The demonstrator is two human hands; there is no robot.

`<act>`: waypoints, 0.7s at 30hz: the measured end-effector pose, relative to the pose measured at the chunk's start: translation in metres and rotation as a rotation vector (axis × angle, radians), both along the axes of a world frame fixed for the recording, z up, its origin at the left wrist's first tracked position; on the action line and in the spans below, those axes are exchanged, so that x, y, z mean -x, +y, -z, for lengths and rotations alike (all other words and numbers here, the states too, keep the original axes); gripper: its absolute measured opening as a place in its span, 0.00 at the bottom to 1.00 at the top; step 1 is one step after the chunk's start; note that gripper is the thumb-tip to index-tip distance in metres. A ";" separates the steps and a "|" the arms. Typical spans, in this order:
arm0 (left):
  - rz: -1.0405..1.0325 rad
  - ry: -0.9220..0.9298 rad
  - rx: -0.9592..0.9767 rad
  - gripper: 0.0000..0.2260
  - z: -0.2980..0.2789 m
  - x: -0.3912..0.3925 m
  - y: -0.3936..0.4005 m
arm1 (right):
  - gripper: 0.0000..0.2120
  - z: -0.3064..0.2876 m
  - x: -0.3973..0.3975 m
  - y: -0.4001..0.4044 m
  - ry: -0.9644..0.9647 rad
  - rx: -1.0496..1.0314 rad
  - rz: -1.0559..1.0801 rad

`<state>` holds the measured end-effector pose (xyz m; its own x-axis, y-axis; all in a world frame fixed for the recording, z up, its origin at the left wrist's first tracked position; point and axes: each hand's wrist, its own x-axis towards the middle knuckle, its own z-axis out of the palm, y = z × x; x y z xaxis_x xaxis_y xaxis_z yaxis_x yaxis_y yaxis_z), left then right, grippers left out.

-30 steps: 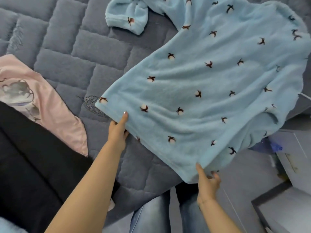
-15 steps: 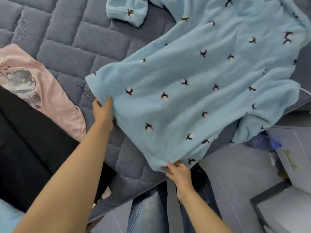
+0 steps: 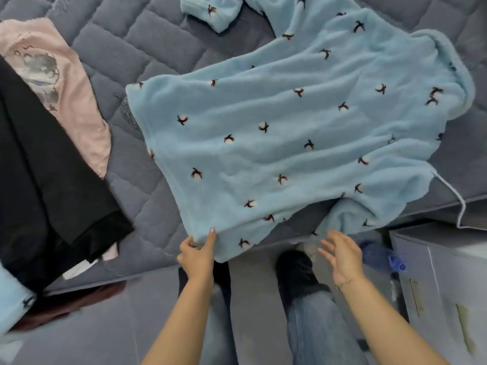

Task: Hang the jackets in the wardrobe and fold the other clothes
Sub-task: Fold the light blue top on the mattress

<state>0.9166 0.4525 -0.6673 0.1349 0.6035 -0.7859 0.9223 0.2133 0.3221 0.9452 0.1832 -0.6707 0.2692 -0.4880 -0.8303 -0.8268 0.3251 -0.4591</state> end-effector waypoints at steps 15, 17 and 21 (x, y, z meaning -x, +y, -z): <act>-0.647 -0.305 0.156 0.11 0.010 0.011 -0.072 | 0.06 0.028 -0.022 -0.127 -0.067 0.236 -0.422; -0.533 -0.468 0.049 0.01 -0.003 0.017 -0.071 | 0.03 0.018 -0.012 -0.141 -0.103 0.233 -0.529; -0.296 -0.749 -0.147 0.06 -0.049 0.040 -0.050 | 0.08 -0.011 0.022 -0.183 -0.183 0.245 -0.383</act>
<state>0.8764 0.4024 -0.6187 0.4118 0.7864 -0.4604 0.3633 0.3217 0.8744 0.9234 0.0006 -0.6592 0.5983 -0.5009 -0.6254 -0.7643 -0.1225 -0.6331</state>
